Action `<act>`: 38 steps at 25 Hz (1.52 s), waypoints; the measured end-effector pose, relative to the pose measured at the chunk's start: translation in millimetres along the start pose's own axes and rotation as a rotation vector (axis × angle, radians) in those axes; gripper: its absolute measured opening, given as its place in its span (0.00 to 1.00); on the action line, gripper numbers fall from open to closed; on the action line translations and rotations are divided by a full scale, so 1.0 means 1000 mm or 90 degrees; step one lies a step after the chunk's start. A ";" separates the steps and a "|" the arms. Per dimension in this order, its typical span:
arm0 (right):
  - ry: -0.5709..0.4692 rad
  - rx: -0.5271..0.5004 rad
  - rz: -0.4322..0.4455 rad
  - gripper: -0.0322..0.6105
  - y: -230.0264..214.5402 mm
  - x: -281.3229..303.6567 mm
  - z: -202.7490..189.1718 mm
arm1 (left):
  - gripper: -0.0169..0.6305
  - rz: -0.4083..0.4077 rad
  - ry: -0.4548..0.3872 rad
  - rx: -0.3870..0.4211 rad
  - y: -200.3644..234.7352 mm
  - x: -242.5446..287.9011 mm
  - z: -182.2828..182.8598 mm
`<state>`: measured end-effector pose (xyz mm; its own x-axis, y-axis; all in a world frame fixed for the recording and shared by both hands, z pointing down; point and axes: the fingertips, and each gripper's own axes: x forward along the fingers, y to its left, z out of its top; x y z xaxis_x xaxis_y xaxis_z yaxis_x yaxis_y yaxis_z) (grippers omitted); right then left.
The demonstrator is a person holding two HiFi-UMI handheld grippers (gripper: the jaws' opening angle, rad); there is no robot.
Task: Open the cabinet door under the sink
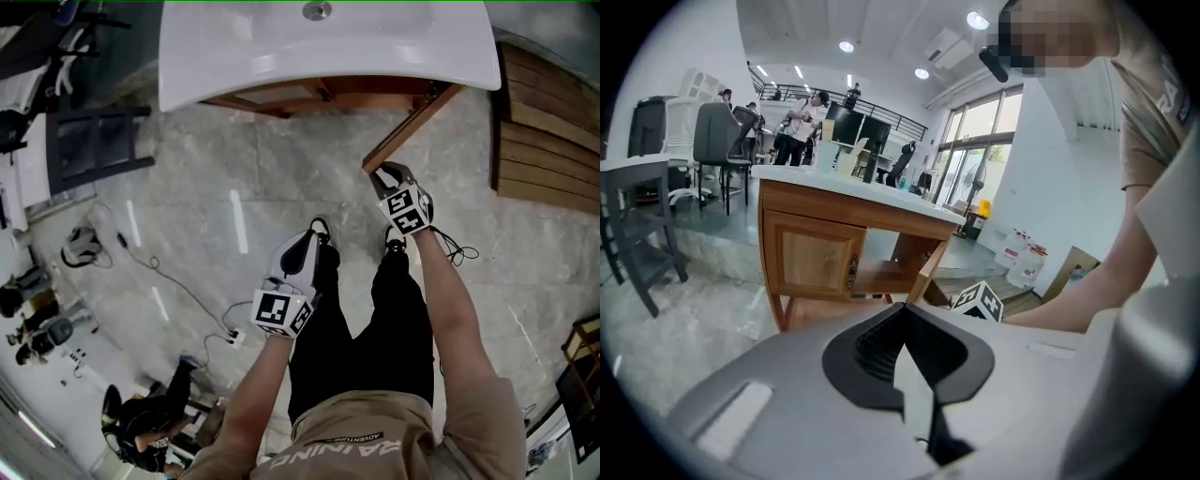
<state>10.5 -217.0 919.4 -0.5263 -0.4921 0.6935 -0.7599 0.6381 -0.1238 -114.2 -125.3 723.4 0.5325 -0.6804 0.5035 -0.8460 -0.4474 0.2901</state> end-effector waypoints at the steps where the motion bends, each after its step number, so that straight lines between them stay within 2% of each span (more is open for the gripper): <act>1: 0.002 -0.009 0.007 0.19 0.002 -0.004 -0.004 | 0.05 0.007 -0.002 -0.004 -0.006 -0.002 -0.003; 7: 0.034 -0.039 0.020 0.19 -0.006 -0.033 -0.042 | 0.05 0.035 -0.004 -0.034 -0.035 -0.008 -0.024; 13: 0.059 -0.072 -0.006 0.18 -0.030 -0.072 -0.083 | 0.05 0.026 0.002 -0.057 -0.051 -0.014 -0.042; 16: 0.056 -0.062 -0.036 0.16 -0.053 -0.087 -0.100 | 0.05 0.017 0.011 -0.064 -0.059 -0.008 -0.054; 20: 0.088 -0.048 -0.091 0.13 -0.082 -0.116 -0.129 | 0.05 -0.011 0.027 -0.060 -0.077 -0.005 -0.065; 25: 0.116 -0.064 -0.108 0.14 -0.085 -0.114 -0.126 | 0.05 -0.035 0.032 -0.043 -0.084 -0.001 -0.055; 29: 0.119 -0.009 -0.156 0.13 -0.085 -0.117 -0.130 | 0.05 -0.047 0.031 -0.025 -0.088 0.003 -0.042; 31: 0.130 0.005 -0.175 0.09 -0.083 -0.122 -0.134 | 0.05 -0.049 0.030 -0.020 -0.089 0.003 -0.036; 32: 0.134 0.007 -0.179 0.05 -0.080 -0.124 -0.135 | 0.05 -0.050 0.029 -0.018 -0.089 0.003 -0.033; 38: 0.111 0.042 -0.174 0.05 -0.064 -0.165 -0.126 | 0.05 -0.052 0.026 -0.002 -0.104 -0.005 -0.016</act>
<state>193.8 -101.6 902.4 -0.2309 -0.5268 0.8180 -0.8902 0.4538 0.0410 -29.4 -65.9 703.9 0.5979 -0.6179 0.5106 -0.8001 -0.4984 0.3337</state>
